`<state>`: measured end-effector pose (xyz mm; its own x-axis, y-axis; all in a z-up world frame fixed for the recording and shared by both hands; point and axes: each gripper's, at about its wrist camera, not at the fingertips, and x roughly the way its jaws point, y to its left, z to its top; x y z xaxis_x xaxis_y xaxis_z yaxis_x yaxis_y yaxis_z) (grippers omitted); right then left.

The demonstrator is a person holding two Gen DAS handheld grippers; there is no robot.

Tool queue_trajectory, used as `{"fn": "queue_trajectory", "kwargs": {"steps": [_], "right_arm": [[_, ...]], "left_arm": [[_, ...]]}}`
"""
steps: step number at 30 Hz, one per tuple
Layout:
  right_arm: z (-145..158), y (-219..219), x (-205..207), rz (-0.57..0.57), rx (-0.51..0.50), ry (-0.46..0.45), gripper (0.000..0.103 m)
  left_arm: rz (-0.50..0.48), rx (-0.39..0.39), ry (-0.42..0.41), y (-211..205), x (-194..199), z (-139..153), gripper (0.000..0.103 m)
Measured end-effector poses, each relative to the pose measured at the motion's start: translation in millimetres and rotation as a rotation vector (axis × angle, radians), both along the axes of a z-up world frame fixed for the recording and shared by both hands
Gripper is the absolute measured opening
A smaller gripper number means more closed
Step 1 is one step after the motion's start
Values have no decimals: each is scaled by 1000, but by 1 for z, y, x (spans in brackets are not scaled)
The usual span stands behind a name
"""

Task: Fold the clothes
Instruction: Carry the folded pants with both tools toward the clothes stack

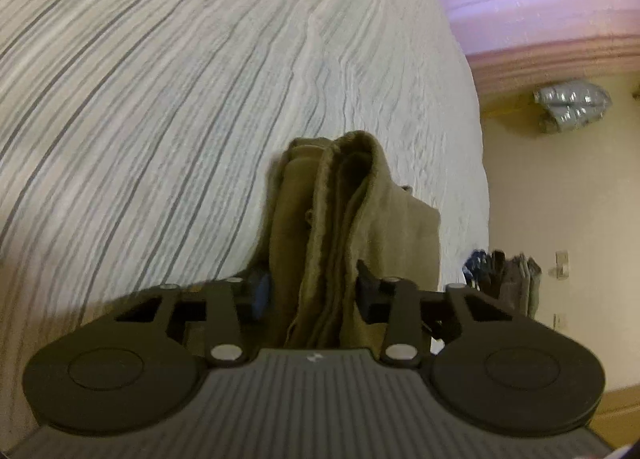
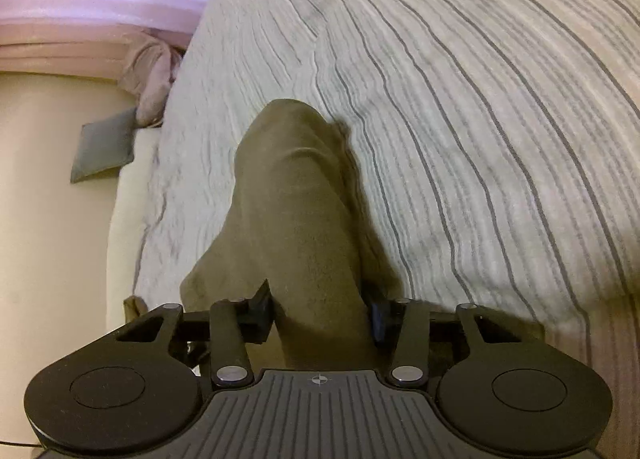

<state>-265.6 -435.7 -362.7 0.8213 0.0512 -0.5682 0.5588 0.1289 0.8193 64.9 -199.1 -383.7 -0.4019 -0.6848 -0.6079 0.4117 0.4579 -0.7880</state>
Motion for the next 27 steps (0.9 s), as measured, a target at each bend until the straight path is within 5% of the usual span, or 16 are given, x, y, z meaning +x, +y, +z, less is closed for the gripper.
{"fn": "queue_trajectory", "kwargs": {"steps": [5, 13, 20, 27], "right_arm": [[35, 11, -4, -35, -23, 19, 31], [127, 39, -44, -269, -35, 16, 31], [194, 46, -122, -503, -75, 18, 31], [235, 45, -239, -763, -157, 22, 31]], "left_arm": [[-95, -20, -1, -18, 0, 36, 27], [-247, -52, -3, -47, -1, 93, 27], [-514, -109, 10, -124, -63, 155, 27], [-745, -192, 44, -214, -188, 194, 27]]}}
